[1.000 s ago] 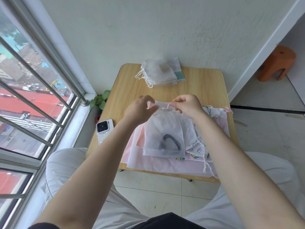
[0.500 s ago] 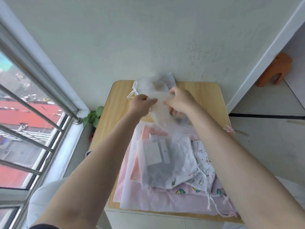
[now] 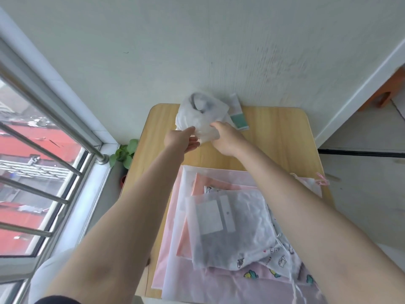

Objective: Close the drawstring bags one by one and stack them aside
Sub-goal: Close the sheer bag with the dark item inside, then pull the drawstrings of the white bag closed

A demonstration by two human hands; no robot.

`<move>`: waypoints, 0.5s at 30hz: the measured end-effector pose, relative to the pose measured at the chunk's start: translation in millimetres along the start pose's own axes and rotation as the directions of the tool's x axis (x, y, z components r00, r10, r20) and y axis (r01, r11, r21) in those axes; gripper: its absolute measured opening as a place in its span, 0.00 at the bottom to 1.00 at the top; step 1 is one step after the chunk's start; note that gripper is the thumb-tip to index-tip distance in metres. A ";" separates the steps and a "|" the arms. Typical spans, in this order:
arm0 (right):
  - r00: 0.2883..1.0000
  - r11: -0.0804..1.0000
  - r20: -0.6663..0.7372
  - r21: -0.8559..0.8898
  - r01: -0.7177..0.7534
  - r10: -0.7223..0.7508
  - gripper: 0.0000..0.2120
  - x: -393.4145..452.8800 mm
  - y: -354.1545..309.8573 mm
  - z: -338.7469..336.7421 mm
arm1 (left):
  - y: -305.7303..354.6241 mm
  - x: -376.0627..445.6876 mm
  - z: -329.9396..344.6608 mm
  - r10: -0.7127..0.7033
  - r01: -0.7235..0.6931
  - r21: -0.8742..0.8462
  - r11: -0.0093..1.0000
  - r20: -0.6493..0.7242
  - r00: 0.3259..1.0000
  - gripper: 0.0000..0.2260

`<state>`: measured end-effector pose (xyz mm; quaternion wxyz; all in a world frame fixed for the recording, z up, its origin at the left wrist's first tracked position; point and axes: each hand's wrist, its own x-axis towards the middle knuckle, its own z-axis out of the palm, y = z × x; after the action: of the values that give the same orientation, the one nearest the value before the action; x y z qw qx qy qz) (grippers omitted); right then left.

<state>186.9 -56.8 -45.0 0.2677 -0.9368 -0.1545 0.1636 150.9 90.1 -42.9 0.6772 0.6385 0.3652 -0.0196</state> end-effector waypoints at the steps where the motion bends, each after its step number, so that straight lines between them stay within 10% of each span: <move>1: 1.000 1.000 -0.009 0.021 -0.003 0.003 0.25 -7.3 -1.1 -4.0 | -0.3 -6.8 -1.3 0.030 -0.030 0.012 0.999 -0.018 0.999 0.09; 5: 0.999 0.998 0.005 0.048 -0.040 0.040 0.12 -44.5 2.5 -19.9 | -10.0 -45.3 -3.6 0.242 -0.226 0.316 0.921 -0.010 0.970 0.05; 9: 0.991 0.995 0.103 -0.050 -0.081 0.086 0.09 -87.1 16.8 -20.2 | -39.1 -86.3 6.0 0.249 -0.478 0.680 0.557 0.412 0.876 0.05; 11: 0.983 0.989 0.147 -0.114 -0.098 0.114 0.08 -104.3 23.7 -16.4 | -57.4 -95.3 12.0 0.208 -0.578 0.730 0.365 0.541 0.815 0.04; 15: 0.975 0.961 0.159 -0.253 -0.112 0.156 0.06 -133.6 38.2 -10.9 | -87.9 -104.8 17.3 0.234 -0.569 0.771 0.285 0.520 0.822 0.05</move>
<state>78.8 -143.0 -27.4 0.1249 -0.9526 -0.1326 0.2439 38.9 12.7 -64.6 0.2492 0.9584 0.0088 -0.1391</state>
